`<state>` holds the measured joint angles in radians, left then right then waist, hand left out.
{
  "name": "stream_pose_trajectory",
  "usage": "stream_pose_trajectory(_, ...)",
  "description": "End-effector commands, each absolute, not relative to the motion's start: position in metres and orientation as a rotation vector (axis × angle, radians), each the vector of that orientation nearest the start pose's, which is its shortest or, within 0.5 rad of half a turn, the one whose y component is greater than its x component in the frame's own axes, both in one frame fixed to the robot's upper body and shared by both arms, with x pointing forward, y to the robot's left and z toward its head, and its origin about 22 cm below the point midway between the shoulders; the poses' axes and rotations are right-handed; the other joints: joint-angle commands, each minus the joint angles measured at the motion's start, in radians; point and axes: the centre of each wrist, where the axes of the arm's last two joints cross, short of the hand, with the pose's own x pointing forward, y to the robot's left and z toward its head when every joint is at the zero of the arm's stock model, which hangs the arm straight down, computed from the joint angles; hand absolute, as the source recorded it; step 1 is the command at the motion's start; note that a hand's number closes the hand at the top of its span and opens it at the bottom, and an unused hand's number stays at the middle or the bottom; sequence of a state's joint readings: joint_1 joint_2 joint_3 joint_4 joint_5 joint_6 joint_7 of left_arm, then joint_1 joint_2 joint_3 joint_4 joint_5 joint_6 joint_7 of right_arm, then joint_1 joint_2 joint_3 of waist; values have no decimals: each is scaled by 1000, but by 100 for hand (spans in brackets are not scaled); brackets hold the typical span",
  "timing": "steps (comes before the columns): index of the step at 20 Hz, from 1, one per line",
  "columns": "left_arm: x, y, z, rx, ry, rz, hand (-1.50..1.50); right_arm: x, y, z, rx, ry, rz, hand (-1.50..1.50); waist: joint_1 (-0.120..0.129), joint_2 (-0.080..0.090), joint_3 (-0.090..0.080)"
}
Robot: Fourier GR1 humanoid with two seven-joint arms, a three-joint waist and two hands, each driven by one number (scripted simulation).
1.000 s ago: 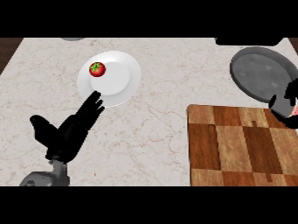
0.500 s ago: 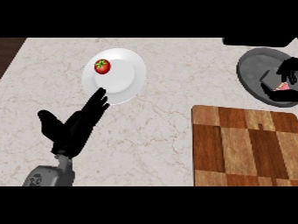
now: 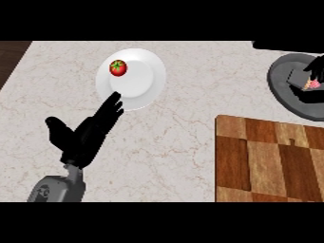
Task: Pick the cupcake from the cutting board and place it in the pan
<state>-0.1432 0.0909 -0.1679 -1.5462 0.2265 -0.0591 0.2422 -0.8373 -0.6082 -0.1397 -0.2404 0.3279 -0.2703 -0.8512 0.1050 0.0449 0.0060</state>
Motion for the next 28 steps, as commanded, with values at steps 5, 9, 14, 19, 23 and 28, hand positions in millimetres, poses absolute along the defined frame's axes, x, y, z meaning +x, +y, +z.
stream_pose_trajectory(5,267,181,30,-316,-1412,-197,0,374,-423,36,-840,-1602,830,-150,29,11,3)
stream_pose_trajectory(9,267,190,27,-309,-1402,-180,0,379,-420,41,-676,-1735,675,-150,15,8,6)
stream_pose_trajectory(14,272,184,28,-316,-1412,-178,0,393,-406,52,-448,-1854,409,-150,2,9,6)
stream_pose_trajectory(19,271,195,27,-305,-1407,-171,0,375,-439,55,-288,-1766,315,-150,0,9,4)
stream_pose_trajectory(23,270,194,28,-305,-1402,-168,0,359,-472,73,-195,-1728,359,-150,1,9,6)
stream_pose_trajectory(28,270,188,27,-296,-1402,-154,0,343,-492,74,-96,-1740,379,-150,-13,11,9)
